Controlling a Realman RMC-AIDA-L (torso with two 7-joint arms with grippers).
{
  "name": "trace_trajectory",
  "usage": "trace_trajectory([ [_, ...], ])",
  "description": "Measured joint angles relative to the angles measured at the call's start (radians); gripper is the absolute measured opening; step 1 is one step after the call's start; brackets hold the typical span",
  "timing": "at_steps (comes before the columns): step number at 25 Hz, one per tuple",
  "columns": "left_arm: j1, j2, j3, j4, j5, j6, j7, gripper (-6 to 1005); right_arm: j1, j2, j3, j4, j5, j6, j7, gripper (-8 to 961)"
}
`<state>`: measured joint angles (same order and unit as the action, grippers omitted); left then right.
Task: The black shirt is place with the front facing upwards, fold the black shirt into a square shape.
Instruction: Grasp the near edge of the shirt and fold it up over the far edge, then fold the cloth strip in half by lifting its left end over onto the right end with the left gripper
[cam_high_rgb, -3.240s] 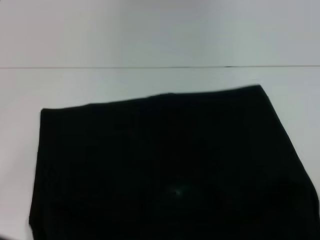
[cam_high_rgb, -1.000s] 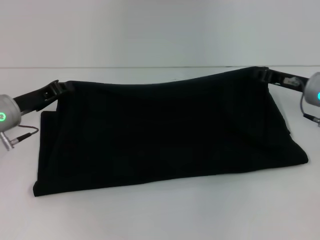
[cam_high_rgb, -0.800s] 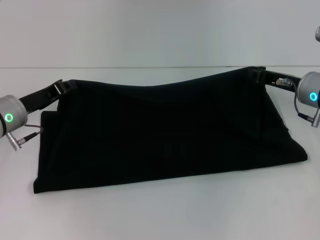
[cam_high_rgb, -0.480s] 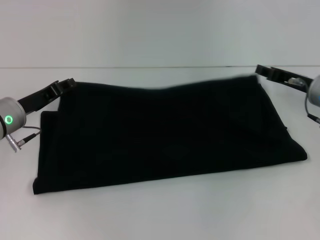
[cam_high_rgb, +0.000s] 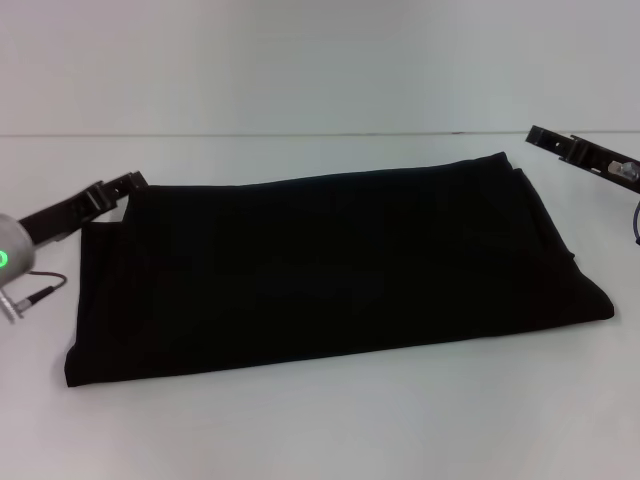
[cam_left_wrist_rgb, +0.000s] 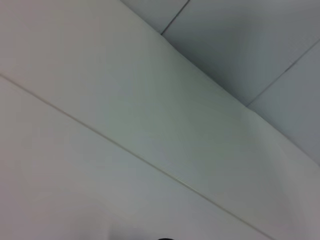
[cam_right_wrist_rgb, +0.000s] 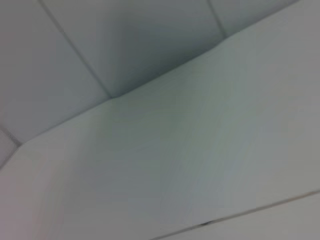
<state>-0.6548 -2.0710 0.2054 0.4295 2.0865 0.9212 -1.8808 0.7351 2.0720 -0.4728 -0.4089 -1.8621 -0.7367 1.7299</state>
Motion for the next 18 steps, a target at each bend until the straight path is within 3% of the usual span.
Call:
trace_trajectory([
  [5, 0.043, 0.058, -0.009, -0.006, -0.052, 0.226, -0.023, 661, -0.054, -0.006, -0.002, -0.041, 0.001, -0.299, -0.195, 735],
  [6, 0.067, 0.095, -0.003, -0.006, -0.053, 0.374, -0.054, 668, -0.063, -0.006, -0.003, -0.047, 0.0, -0.364, -0.25, 741],
  [7, 0.067, 0.095, -0.003, -0.006, -0.053, 0.374, -0.054, 674, -0.071, -0.006, -0.01, -0.05, -0.005, -0.416, -0.298, 748],
  [8, 0.078, 0.109, -0.001, -0.005, -0.052, 0.432, -0.081, 680, -0.079, -0.006, -0.018, -0.051, -0.01, -0.47, -0.349, 755],
  [11, 0.118, 0.15, 0.021, 0.003, -0.045, 0.574, -0.191, 871, -0.102, -0.007, -0.065, -0.052, -0.022, -0.561, -0.422, 776],
  [12, 0.136, 0.162, 0.03, 0.007, -0.041, 0.619, -0.228, 878, -0.108, -0.008, -0.087, -0.052, -0.026, -0.575, -0.437, 783],
  [18, 0.224, 0.162, 0.034, 0.091, 0.102, 0.726, -0.371, 911, -0.137, 0.018, -0.183, -0.033, -0.035, -0.634, -0.603, 825],
])
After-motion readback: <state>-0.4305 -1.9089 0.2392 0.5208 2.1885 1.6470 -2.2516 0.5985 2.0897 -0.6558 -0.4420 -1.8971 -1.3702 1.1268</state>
